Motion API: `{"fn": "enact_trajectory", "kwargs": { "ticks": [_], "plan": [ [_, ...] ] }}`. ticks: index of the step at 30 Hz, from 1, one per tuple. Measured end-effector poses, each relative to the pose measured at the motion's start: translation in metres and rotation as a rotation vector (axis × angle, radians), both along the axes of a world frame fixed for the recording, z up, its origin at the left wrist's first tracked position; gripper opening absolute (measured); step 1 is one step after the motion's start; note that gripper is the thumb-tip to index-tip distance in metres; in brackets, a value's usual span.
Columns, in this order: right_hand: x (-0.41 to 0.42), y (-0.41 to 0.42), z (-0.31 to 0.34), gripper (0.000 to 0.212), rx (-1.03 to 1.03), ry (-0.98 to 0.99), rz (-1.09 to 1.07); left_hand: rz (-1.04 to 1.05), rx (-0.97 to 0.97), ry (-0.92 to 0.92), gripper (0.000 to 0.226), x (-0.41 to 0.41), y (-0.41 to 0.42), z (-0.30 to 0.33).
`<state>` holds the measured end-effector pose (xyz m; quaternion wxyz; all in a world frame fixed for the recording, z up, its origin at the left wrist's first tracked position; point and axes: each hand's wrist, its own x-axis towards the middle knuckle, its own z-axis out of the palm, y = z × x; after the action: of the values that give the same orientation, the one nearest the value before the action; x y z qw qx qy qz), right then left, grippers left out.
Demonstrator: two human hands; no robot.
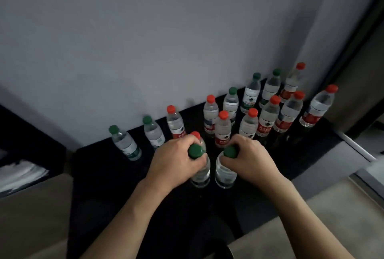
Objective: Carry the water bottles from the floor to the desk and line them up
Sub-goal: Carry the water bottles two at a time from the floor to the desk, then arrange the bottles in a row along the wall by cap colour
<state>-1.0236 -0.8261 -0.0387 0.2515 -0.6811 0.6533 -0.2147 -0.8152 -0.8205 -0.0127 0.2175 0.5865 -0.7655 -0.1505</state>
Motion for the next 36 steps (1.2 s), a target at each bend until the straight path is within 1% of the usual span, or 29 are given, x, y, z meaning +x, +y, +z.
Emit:
{"fn": "enact_trajectory", "kwargs": {
  "ticks": [9,14,20,25,30,33,36],
  "plan": [
    [0.098,-0.028,-0.008,0.027,0.031,0.088,0.271,0.305,-0.003,0.033,0.025,0.100,0.024,-0.013],
    [0.146,-0.042,-0.016,0.023,0.026,0.064,0.354,0.448,0.031,0.071,0.022,0.144,0.033,-0.039],
    [0.179,-0.065,-0.029,0.025,0.049,0.143,0.462,0.637,0.087,0.084,0.021,0.158,0.035,-0.065],
    [0.186,-0.089,-0.048,0.023,0.078,0.133,0.546,0.734,0.103,0.077,0.019,0.157,0.023,-0.085],
    [0.193,-0.100,-0.073,0.019,0.031,0.087,0.599,0.783,0.048,0.131,0.019,0.158,0.017,-0.113],
    [0.195,-0.107,-0.086,0.015,-0.074,0.010,0.601,0.799,-0.065,0.176,0.019,0.159,0.012,-0.129],
    [0.197,-0.108,-0.102,0.016,-0.155,-0.036,0.602,0.794,-0.164,0.215,0.020,0.158,0.013,-0.146]
  ]
}}
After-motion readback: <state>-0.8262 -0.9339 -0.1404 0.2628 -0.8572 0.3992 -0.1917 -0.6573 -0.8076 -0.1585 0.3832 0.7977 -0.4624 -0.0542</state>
